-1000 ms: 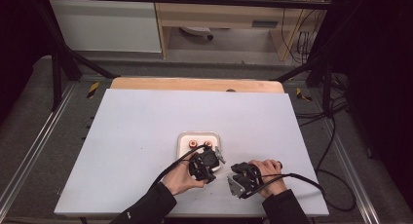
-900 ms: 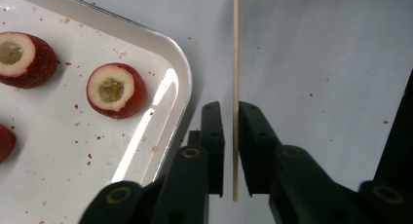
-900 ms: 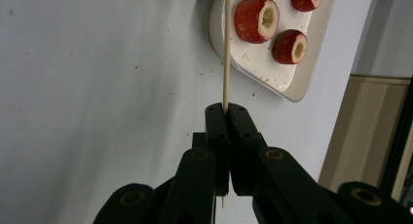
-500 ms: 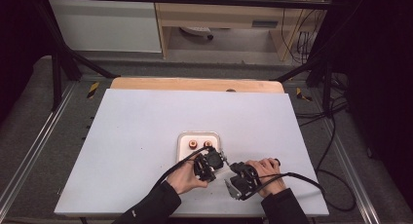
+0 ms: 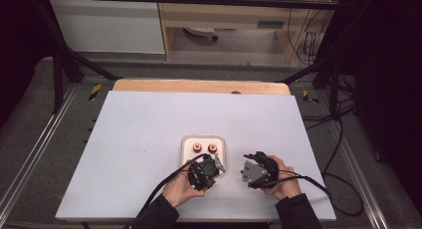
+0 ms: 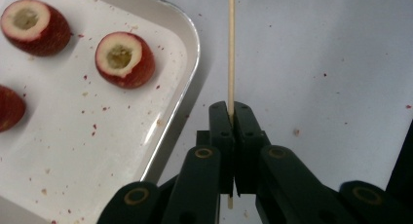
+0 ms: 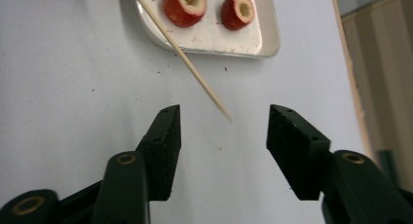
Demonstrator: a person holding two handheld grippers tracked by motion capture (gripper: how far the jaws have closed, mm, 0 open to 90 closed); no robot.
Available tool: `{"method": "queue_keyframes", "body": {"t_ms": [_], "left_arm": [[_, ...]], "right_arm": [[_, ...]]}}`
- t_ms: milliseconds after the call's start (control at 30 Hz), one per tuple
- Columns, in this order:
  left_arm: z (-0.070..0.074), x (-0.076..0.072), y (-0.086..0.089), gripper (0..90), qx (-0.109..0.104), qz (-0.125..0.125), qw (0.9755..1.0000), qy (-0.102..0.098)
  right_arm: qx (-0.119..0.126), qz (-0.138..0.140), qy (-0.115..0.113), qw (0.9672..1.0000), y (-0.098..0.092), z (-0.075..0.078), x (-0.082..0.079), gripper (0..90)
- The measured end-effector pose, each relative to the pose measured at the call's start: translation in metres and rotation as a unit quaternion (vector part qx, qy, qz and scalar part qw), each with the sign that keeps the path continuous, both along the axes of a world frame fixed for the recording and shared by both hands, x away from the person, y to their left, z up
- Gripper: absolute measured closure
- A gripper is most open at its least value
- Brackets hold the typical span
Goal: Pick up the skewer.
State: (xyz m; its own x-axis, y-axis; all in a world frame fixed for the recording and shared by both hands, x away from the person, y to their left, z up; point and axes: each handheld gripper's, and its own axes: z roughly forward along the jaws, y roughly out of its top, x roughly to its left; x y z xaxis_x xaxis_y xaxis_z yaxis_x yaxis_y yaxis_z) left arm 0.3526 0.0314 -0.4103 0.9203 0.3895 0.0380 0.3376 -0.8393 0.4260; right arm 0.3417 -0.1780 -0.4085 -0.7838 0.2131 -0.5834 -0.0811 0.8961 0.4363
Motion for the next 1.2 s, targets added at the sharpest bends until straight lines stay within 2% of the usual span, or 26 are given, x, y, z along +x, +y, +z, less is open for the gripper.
{"method": "queue_keyframes", "body": {"t_ms": [33, 67, 100, 200, 267, 300, 333, 367, 400, 433, 500, 567, 667, 733, 800, 833, 867, 967, 1033, 1067, 1133, 1200], "left_arm": [[0.0, -0.001, 0.003, 88.6, -0.007, 0.006, 1.0, 0.001], [0.0, -0.002, 0.007, 88.6, -0.015, 0.015, 0.9998, 0.003], [0.0, -0.004, 0.011, 88.6, -0.027, 0.023, 0.9994, 0.005], [0.001, -0.008, 0.022, 88.6, -0.055, 0.051, 0.9972, -0.005], [0.002, -0.012, 0.03, 88.6, -0.09, 0.071, 0.9934, -0.008], [0.003, -0.014, 0.033, 88.6, -0.104, 0.081, 0.9912, -0.013], [0.003, -0.016, 0.037, 88.6, -0.114, 0.089, 0.9893, -0.019], [0.004, -0.017, 0.04, 88.6, -0.125, 0.098, 0.9871, -0.024], [0.004, -0.019, 0.044, 88.6, -0.137, 0.107, 0.9843, -0.028], [0.003, -0.021, 0.048, 88.6, -0.15, 0.117, 0.9813, -0.031], [0.001, -0.024, 0.054, 88.6, -0.16, 0.131, 0.9776, -0.04], [-0.001, -0.026, 0.061, 88.6, -0.167, 0.144, 0.9741, -0.049], [-0.005, -0.03, 0.07, 88.6, -0.193, 0.158, 0.9669, -0.053], [-0.009, -0.033, 0.075, 88.6, -0.201, 0.167, 0.9637, -0.057], [-0.012, -0.035, 0.079, 88.6, -0.209, 0.17, 0.9614, -0.058], [-0.013, -0.036, 0.082, 88.6, -0.214, 0.174, 0.9594, -0.058], [-0.014, -0.037, 0.084, 88.6, -0.218, 0.178, 0.9576, -0.061], [-0.016, -0.039, 0.09, 88.6, -0.227, 0.184, 0.9543, -0.062], [-0.017, -0.04, 0.093, 88.6, -0.233, 0.187, 0.9521, -0.065], [-0.018, -0.04, 0.095, 88.6, -0.237, 0.19, 0.9505, -0.065], [-0.02, -0.041, 0.098, 88.6, -0.242, 0.193, 0.9487, -0.065], [-0.023, -0.042, 0.1, 88.5, -0.249, 0.195, 0.9466, -0.063]], "right_arm": [[0.0, 0.0, 0.0, 1.0, 0.0, 0.0, 0.0, 43.7], [0.036, -0.03, 0.023, 0.9986, -0.007, 0.0, 0.003, 39.3], [0.053, -0.043, 0.032, 0.9971, -0.011, 0.0, 0.005, 37.5], [0.097, -0.086, 0.062, 0.9896, -0.02, -0.002, 0.008, 32.8], [0.118, -0.113, 0.081, 0.9833, -0.025, -0.004, 0.011, 29.0], [0.118, -0.113, 0.081, 0.9833, -0.025, -0.004, 0.011, 29.0], [0.13, -0.131, 0.101, 0.9776, -0.028, -0.006, 0.013, 25.0], [0.134, -0.14, 0.112, 0.9746, -0.029, -0.007, 0.014, 23.2], [0.134, -0.14, 0.112, 0.9746, -0.029, -0.007, 0.014, 23.2], [0.141, -0.149, 0.122, 0.9712, -0.03, -0.008, 0.014, 21.3], [0.159, -0.168, 0.143, 0.9623, -0.031, -0.01, 0.015, 17.5], [0.168, -0.181, 0.16, 0.9557, -0.031, -0.012, 0.017, 13.5], [0.184, -0.196, 0.193, 0.9436, -0.031, -0.013, 0.019, 10.2], [0.195, -0.202, 0.21, 0.9366, -0.03, -0.013, 0.021, 7.6], [0.205, -0.206, 0.218, 0.9315, -0.029, -0.012, 0.022, 6.2], [0.212, -0.208, 0.222, 0.9288, -0.029, -0.012, 0.023, 5.5], [0.221, -0.211, 0.226, 0.9249, -0.028, -0.011, 0.024, 5.1], [0.246, -0.217, 0.24, 0.9135, -0.027, -0.009, 0.026, 3.8], [0.251, -0.219, 0.247, 0.9099, -0.024, -0.007, 0.028, 3.3], [0.25, -0.219, 0.25, 0.9094, -0.022, -0.006, 0.029, 3.2], [0.246, -0.222, 0.255, 0.9086, -0.018, -0.004, 0.031, 2.8], [0.246, -0.225, 0.26, 0.9062, -0.013, -0.003, 0.032, 2.8]]}}
